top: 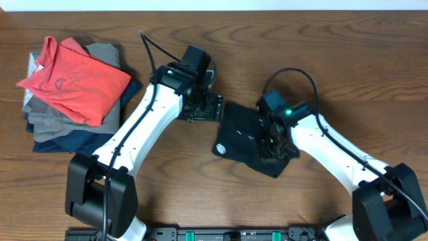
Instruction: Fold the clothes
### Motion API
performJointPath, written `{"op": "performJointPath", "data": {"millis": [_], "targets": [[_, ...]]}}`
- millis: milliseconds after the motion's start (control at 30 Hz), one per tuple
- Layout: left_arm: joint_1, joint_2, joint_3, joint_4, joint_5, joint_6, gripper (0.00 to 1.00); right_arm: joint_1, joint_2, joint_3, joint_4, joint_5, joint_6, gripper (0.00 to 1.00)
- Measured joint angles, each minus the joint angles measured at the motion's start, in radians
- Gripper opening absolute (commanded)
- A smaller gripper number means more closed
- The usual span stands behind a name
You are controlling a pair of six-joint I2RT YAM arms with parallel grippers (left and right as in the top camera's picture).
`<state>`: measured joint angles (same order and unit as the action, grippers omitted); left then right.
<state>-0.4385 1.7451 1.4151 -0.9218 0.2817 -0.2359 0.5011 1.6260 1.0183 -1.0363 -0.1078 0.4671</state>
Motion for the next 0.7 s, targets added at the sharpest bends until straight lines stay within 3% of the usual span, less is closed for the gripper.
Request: {"op": "performJointPath", "data": {"millis": [233,533,700], "targets": [[-0.056,0.042,0.000,0.032,0.000,0.000,0.78,0.000,0.000,-0.121,-0.013,0.112,0.117,0.13],[-0.147,0.157,0.000,0.089,-0.001,0.000,0.78,-0.025,0.002,-0.146,0.013,0.241,0.192,0.11],[-0.152,0.204,0.000,0.102,-0.002,0.000,0.78,-0.092,0.002,-0.147,0.113,0.294,0.219,0.12]]}}
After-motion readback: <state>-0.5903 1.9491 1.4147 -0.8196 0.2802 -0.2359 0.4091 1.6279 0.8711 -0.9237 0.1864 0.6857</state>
